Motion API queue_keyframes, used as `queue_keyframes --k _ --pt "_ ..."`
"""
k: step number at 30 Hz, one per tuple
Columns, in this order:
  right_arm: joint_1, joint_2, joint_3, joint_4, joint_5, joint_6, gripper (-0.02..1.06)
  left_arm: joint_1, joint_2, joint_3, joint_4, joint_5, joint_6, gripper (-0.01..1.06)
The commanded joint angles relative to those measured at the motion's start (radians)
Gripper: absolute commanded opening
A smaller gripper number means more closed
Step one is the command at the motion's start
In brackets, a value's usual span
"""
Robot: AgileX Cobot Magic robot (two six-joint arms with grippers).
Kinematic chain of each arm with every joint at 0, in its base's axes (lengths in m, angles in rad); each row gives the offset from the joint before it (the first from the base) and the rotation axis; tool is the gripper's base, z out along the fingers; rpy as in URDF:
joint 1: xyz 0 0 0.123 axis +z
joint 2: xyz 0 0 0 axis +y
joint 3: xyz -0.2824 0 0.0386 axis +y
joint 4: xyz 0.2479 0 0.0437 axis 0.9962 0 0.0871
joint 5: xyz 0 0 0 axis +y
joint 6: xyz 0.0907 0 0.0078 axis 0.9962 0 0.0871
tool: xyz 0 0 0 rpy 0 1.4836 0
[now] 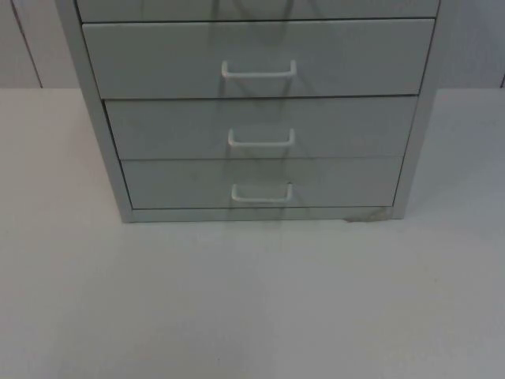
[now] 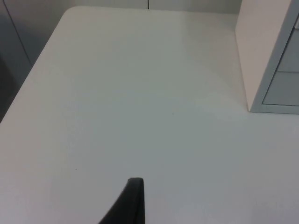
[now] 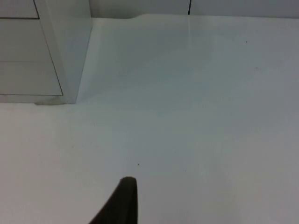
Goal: Open the drawer with the left hand, place the block into the drawer with the right hand, then close the drawer with the left hand.
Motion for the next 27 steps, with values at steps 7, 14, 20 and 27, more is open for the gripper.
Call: queue_keyframes --k 7,14,20,27 --pt "-0.005 -0.004 0.005 -0.004 -0.005 0.006 1.05 0.003 -0.004 0.004 0.006 -0.003 0.004 1.05" --pt "-0.005 -0.004 0.005 -0.013 -0.005 0.018 1.05 0.003 -0.004 0.004 0.006 -0.003 0.004 1.05" --pt "-0.005 -0.004 0.007 -0.017 -0.005 0.022 1.05 0.003 -0.004 0.004 0.006 -0.003 0.004 1.05" --pt "-0.005 -0.004 0.007 -0.012 -0.005 0.022 1.05 0.003 -0.004 0.004 0.006 -0.003 0.004 1.05"
